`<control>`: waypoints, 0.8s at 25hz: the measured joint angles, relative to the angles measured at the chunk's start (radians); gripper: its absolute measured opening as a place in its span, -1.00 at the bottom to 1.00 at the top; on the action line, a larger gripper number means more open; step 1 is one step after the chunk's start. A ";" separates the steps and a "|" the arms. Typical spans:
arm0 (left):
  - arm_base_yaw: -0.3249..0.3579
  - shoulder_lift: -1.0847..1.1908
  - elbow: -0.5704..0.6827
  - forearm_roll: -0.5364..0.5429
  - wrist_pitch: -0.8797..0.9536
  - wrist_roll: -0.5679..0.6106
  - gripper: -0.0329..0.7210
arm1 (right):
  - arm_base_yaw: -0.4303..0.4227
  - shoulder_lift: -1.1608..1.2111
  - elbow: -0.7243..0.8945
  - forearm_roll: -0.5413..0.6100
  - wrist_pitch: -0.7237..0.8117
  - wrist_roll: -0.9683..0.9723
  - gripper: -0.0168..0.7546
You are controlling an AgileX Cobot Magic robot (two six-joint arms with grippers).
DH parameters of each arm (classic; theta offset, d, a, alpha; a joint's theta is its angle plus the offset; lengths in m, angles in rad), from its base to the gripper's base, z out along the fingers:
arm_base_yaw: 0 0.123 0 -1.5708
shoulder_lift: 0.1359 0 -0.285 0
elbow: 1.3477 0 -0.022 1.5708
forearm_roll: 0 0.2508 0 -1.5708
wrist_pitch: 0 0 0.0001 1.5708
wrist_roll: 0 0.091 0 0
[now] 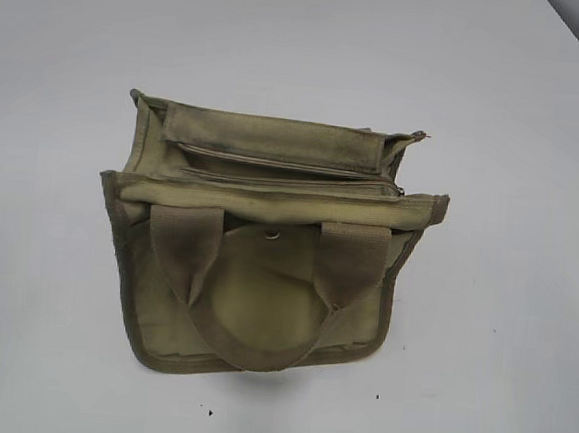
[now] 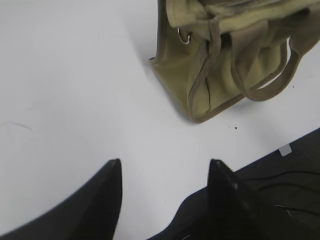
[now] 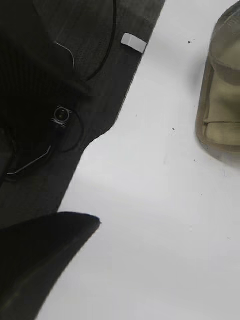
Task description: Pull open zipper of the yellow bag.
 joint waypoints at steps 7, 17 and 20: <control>0.000 -0.290 0.180 0.017 -0.004 0.000 0.21 | 0.000 -0.193 0.067 -0.012 -0.031 -0.027 0.40; 0.000 -0.359 0.209 0.027 -0.059 0.000 0.21 | 0.000 -0.210 0.075 -0.012 -0.053 -0.044 0.40; 0.000 -0.359 0.211 0.028 -0.059 0.000 0.21 | 0.000 -0.210 0.075 -0.012 -0.054 -0.046 0.40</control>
